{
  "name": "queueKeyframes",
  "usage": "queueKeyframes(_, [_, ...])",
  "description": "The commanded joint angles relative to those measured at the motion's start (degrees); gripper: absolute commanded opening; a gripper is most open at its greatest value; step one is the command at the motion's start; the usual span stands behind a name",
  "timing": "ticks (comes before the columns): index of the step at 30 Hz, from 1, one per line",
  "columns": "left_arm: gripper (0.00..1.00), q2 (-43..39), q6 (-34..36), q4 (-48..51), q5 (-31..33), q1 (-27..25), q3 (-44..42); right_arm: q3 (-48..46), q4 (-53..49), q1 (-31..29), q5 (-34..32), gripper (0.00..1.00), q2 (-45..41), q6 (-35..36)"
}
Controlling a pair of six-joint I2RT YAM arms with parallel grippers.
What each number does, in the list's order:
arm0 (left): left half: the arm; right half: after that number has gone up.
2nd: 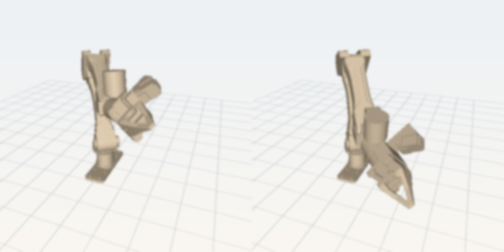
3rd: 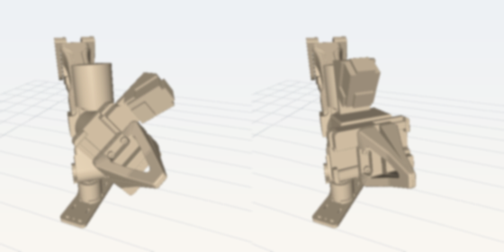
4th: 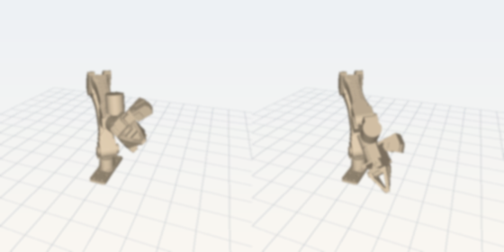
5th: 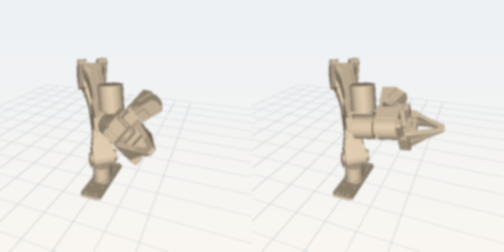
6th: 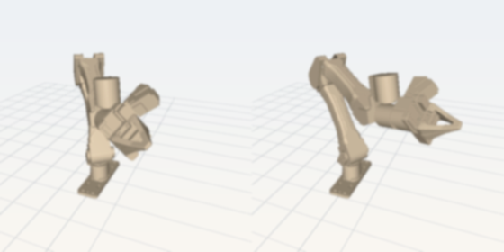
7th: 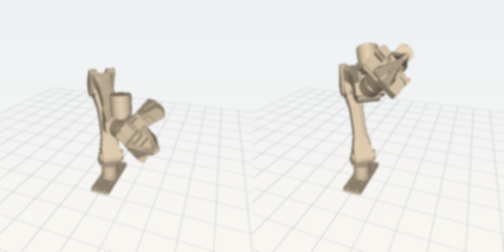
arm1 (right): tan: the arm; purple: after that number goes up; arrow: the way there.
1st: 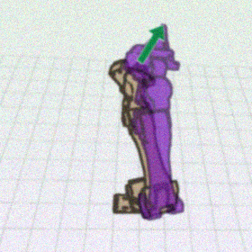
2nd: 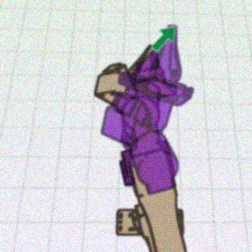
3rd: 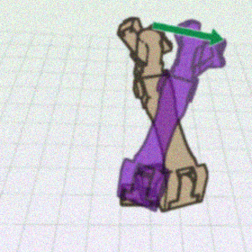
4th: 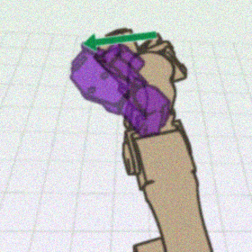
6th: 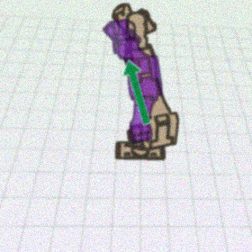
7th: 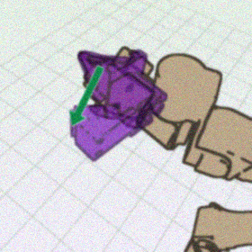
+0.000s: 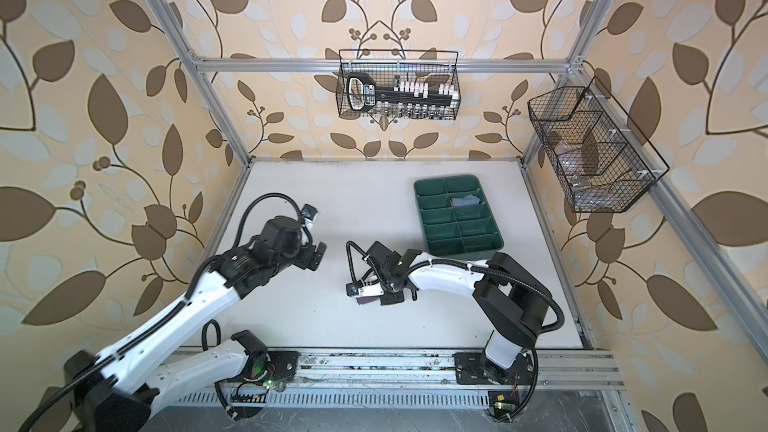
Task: Roll the socks
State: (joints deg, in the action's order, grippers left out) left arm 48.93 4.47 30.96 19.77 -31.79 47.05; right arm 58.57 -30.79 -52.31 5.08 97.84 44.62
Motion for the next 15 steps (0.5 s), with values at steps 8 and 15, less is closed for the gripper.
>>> queueKeyframes(8, [0.91,-14.2,14.5,16.6,-24.1,0.1,6.4,14.1,-27.1,7.2,16.7,0.02,12.7,-3.0])
queueKeyframes(15, [0.84,-3.6,23.8,22.7,-18.0,-9.6,11.7,21.3,-30.1,10.8,18.4,0.04,21.6,-3.0])
